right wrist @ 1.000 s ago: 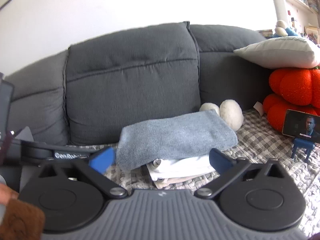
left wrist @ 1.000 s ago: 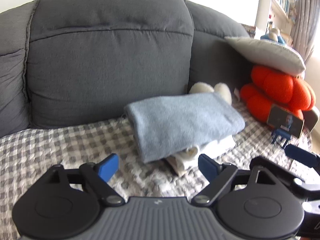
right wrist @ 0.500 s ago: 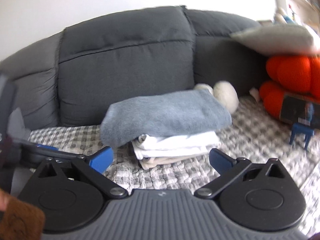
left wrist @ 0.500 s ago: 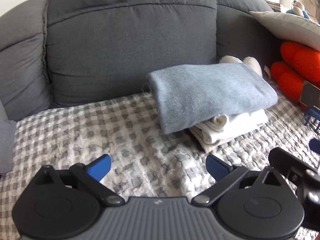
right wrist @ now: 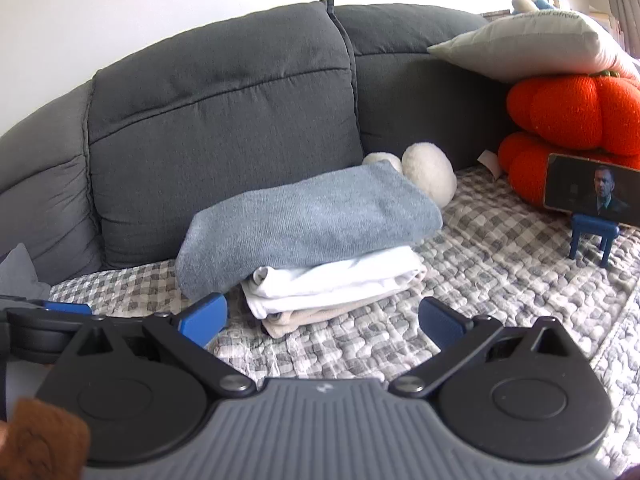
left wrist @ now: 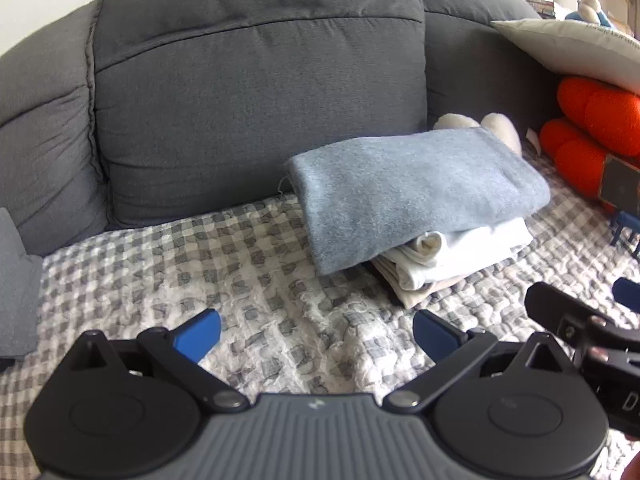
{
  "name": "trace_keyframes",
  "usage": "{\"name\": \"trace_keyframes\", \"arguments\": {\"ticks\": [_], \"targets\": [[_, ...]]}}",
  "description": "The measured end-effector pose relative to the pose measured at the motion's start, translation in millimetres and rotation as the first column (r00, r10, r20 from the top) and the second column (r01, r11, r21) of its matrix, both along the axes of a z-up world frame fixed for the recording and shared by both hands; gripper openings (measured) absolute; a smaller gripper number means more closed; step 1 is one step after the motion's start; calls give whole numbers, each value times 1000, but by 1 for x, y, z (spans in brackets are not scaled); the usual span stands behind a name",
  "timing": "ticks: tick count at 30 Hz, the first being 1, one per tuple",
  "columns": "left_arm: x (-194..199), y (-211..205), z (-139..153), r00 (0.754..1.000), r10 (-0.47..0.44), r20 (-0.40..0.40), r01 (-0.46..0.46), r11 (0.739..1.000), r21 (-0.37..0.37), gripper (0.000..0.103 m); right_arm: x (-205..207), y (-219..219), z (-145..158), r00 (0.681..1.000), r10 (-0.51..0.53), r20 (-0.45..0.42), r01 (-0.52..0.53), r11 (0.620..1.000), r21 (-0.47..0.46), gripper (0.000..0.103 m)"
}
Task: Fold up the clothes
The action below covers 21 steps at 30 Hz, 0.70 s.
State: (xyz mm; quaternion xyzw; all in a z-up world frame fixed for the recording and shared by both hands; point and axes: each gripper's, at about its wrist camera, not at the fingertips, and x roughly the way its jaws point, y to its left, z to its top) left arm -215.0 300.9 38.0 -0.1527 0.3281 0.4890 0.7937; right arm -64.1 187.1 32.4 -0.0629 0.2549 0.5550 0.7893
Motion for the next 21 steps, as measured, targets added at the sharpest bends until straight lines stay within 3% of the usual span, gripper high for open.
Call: {"name": "trace_keyframes", "arguments": {"ticks": [21], "targets": [[1,3,-5,1000,17,3,-17,999,-41,102,0,0,0,1000,2,-8,-2,1000,-3,103]]}}
